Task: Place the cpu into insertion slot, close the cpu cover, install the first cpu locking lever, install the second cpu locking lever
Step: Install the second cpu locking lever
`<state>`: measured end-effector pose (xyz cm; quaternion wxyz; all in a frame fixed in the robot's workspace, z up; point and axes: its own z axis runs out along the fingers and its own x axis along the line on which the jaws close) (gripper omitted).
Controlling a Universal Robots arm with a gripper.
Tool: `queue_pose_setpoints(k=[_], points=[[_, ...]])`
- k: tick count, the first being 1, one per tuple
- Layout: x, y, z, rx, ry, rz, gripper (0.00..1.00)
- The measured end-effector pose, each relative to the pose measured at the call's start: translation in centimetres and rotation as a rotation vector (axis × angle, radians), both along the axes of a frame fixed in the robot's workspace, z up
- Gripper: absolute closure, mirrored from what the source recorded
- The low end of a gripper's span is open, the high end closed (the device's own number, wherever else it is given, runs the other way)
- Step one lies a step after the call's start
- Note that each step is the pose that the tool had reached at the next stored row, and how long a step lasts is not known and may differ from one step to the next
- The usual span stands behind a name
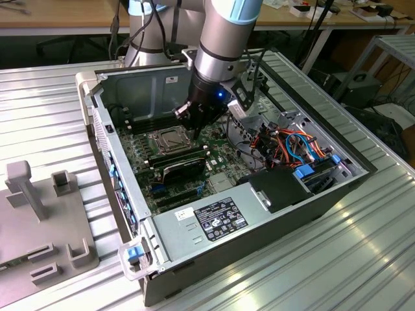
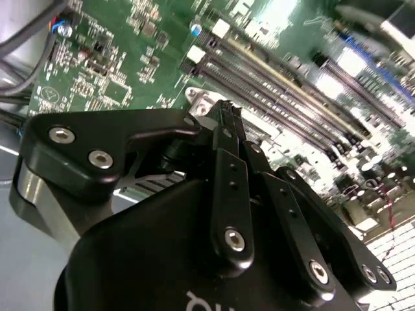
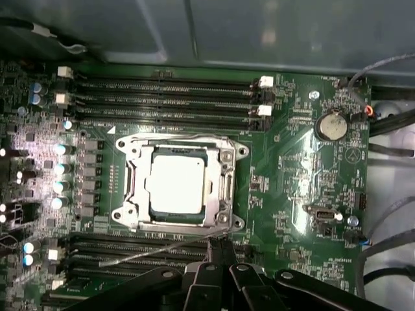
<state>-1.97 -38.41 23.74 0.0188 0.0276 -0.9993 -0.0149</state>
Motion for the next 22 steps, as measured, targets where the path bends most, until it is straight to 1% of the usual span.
queue_pose_setpoints(k=[2, 3, 4, 5, 6, 7, 13, 16, 22], points=[[-0.01, -0.43, 0.0, 0.0001, 0.0, 0.0, 0.89], [-0.21, -0.64, -0.02, 0.0, -0.0001, 0.0, 0.89], [-0.53, -0.69, -0.04, 0.0, 0.0, 0.0, 0.89], [-1.03, -0.75, -0.07, 0.0, 0.0, 0.0, 0.89], [-1.71, -0.96, -0.07, 0.0001, -0.0001, 0.0, 0.89], [-1.76, -1.06, -0.08, 0.0, 0.0001, 0.0, 0.89], [-1.91, -1.08, -0.22, 0.0, 0.0, 0.0, 0.89], [-1.91, -1.08, -0.24, 0.0013, -0.0001, 0.0, 0.89], [-1.92, -1.08, -0.23, 0.0013, 0.0, 0.0, 0.89]])
